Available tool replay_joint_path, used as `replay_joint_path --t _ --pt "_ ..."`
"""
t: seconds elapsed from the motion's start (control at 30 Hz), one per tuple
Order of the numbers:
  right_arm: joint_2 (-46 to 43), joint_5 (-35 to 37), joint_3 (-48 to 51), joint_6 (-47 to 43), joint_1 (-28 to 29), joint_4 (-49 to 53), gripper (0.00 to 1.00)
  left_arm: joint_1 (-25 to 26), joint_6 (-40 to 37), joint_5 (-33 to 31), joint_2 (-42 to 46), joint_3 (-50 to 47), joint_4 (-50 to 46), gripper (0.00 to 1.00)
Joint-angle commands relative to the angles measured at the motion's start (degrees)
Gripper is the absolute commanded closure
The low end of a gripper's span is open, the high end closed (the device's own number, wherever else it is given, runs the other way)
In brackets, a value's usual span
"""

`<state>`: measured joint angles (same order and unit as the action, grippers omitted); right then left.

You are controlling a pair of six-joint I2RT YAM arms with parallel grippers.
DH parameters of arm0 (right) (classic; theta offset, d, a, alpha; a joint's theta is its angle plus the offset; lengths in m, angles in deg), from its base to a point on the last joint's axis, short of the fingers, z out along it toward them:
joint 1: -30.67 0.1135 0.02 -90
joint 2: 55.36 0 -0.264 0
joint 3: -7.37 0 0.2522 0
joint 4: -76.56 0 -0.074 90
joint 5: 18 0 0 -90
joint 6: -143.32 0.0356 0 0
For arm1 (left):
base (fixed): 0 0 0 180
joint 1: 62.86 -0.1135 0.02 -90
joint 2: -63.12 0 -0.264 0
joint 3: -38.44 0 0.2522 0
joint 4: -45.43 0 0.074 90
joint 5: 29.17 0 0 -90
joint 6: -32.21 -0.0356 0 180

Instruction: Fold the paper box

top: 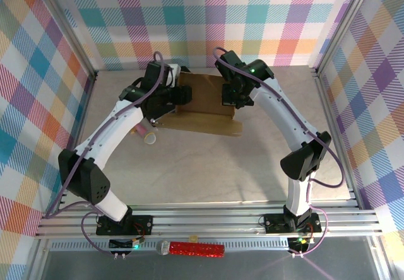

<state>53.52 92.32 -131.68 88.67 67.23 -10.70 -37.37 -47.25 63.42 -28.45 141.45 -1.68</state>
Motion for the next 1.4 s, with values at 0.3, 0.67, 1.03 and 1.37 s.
replay_joint_path --t 0.3,0.67,1.03,1.37 --pt "-1.2 -0.9 -0.1 0.5 -0.2 1.1 1.00 1.9 -4.2 -17.4 -2.3 4.7 -2.2 0.77" --pt "-1.6 -1.8 0.1 1.5 0.0 0.6 1.00 7.2 -8.8 -41.3 -8.4 9.2 -10.2 1.00" --pt "-1.2 -0.3 1.3 2.0 0.3 0.3 1.00 9.2 -8.7 -47.2 -10.8 11.5 -11.6 1.00" --pt "-0.2 -1.0 0.2 1.5 -1.0 1.4 1.00 5.7 -4.8 -10.1 -3.4 12.1 -9.6 0.33"
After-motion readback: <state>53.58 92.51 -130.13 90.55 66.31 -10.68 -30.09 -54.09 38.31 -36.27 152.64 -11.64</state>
